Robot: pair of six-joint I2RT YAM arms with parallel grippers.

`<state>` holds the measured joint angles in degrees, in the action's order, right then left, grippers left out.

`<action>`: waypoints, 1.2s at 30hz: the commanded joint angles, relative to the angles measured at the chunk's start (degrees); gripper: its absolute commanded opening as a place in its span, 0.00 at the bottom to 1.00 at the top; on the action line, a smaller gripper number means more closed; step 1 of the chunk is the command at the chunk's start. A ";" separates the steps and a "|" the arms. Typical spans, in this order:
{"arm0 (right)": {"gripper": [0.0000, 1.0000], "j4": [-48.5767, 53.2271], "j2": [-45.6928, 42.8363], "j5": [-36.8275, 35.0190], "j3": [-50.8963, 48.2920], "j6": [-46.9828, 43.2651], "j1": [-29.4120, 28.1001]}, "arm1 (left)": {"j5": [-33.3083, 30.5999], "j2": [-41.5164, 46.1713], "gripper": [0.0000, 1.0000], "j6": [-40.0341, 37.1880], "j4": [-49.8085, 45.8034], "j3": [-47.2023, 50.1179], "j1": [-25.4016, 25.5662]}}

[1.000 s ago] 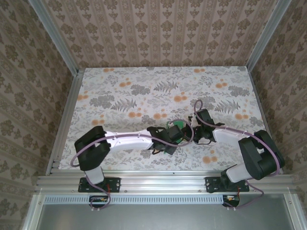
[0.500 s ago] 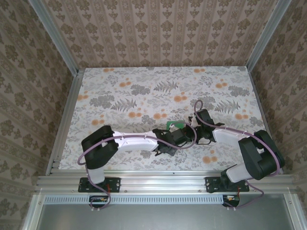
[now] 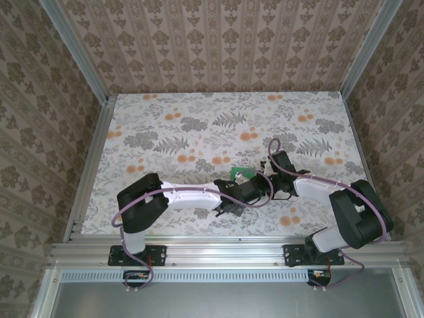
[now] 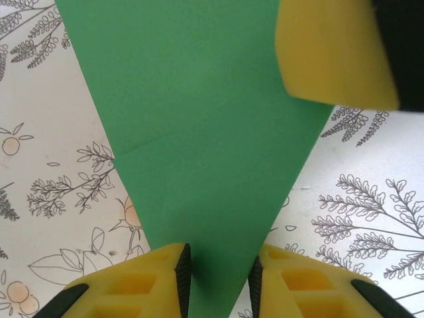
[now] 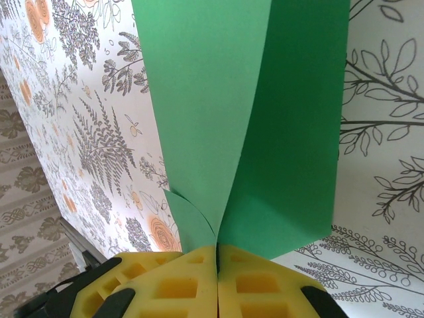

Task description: Fold a paper plane with a square sheet of paper (pick it up from the middle)

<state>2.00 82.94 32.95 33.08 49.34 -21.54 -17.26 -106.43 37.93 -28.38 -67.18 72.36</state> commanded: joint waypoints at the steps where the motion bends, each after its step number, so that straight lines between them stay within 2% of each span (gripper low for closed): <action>1: 0.07 2.32 -0.49 -0.90 1.82 0.56 -0.44 | -1.60 -0.70 0.27 0.74 -2.12 -1.16 0.24; 5: 0.07 2.46 -0.49 -0.96 1.75 0.48 -0.43 | -1.76 -0.97 0.20 0.78 -2.44 -1.13 0.25; 17: 0.07 2.83 -0.32 -0.87 2.06 0.13 -0.67 | -3.40 -0.87 0.26 1.35 -3.35 -1.12 0.17; 29: 0.08 2.99 -0.23 -0.68 2.08 -0.05 -0.96 | -3.06 -1.16 0.10 1.32 -3.05 -0.99 0.06; 36: 0.09 3.00 -0.34 -0.61 2.26 -0.13 -0.92 | -0.87 0.15 0.11 2.74 -0.33 1.36 -0.57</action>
<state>3.14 82.94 32.93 33.80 49.45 -22.20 -18.65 -107.18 38.98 -28.97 -67.09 72.27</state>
